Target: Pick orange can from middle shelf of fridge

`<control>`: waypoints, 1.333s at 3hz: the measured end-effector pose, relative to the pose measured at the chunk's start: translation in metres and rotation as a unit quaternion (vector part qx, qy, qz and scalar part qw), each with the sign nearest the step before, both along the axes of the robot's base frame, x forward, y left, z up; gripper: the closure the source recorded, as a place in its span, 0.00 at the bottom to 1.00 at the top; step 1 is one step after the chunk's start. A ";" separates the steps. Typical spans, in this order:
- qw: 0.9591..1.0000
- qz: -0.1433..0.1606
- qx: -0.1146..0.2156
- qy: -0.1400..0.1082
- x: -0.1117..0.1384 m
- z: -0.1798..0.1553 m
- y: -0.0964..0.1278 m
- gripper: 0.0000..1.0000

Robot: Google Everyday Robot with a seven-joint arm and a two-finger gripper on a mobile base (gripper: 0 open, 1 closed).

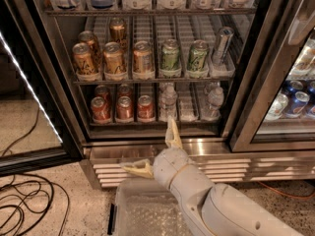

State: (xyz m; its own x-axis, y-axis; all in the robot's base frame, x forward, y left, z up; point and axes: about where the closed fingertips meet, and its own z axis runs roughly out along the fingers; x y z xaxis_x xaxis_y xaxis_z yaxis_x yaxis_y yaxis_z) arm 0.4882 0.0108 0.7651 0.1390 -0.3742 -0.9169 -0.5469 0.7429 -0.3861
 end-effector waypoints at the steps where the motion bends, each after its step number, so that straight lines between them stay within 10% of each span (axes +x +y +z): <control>1: 0.999 -0.041 -0.028 0.016 0.020 -0.006 0.004 0.00; 4: 0.991 -0.130 -0.014 -0.031 0.056 0.013 -0.005 0.34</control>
Offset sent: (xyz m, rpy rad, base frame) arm 0.0576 -0.0085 -0.0076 -0.0873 0.0450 -0.3097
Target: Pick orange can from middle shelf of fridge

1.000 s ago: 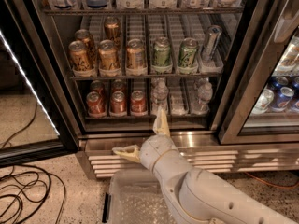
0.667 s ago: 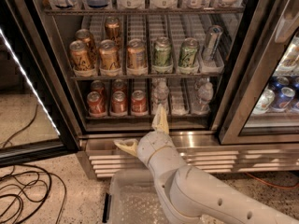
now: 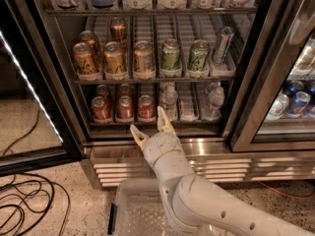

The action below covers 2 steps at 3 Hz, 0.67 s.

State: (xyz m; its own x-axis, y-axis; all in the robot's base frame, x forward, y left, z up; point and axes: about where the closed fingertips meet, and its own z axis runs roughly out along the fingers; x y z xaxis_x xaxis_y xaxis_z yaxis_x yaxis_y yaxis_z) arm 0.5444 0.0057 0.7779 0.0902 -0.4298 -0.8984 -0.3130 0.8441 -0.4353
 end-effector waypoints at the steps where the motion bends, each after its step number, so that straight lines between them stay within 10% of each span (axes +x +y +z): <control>1: 0.999 -0.008 0.008 -0.037 0.014 0.015 -0.005 0.38; 2: 0.998 -0.017 0.011 -0.065 0.028 0.028 -0.010 0.34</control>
Offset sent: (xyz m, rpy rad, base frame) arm 0.0447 -0.0183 0.0448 0.0274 -0.1978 -0.0579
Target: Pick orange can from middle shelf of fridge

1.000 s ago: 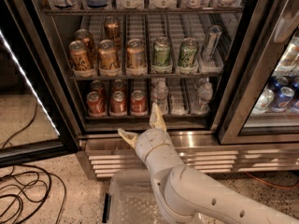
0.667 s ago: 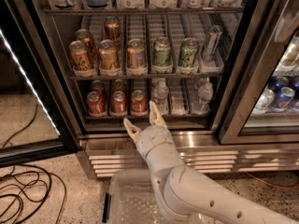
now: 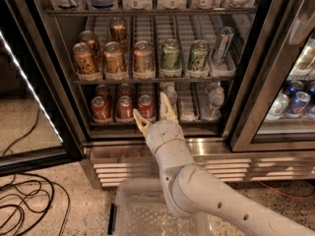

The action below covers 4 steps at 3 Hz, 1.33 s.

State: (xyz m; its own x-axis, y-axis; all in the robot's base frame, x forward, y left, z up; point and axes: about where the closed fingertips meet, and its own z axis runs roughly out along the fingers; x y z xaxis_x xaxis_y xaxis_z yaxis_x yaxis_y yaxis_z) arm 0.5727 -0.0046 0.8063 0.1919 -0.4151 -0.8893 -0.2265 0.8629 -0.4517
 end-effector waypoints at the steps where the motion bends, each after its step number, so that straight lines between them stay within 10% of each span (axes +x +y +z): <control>1: 1.000 0.004 0.006 -0.018 0.016 0.011 -0.001 0.34; 4: 0.997 0.025 0.064 -0.022 0.061 0.025 -0.003 0.35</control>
Offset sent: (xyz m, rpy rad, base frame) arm 0.0511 -0.0005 0.0264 0.0778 -0.0760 0.0484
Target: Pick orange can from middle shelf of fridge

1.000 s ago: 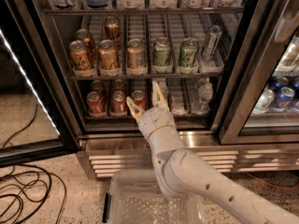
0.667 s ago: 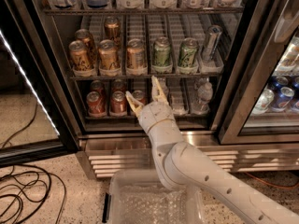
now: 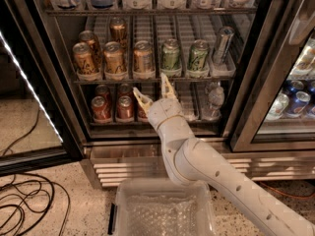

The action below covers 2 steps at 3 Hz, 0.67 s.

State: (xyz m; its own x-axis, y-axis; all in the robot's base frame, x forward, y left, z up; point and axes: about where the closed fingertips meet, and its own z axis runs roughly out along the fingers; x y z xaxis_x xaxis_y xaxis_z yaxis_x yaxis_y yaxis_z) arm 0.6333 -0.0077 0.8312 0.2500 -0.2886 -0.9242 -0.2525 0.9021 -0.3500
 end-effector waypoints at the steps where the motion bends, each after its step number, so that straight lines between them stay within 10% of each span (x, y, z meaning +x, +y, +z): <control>1: 1.000 0.000 0.000 0.000 0.000 0.000 0.000 0.45; 2: 1.000 0.002 0.006 0.000 0.003 -0.003 0.003 0.44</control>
Offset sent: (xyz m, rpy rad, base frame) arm 0.0002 -0.0003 0.0002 0.0003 -0.0002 -0.0004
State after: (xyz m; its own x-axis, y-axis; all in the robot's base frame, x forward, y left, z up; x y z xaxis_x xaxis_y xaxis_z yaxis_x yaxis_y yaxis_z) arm 0.6368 -0.0046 0.8278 0.2513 -0.2763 -0.9276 -0.2552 0.9056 -0.3389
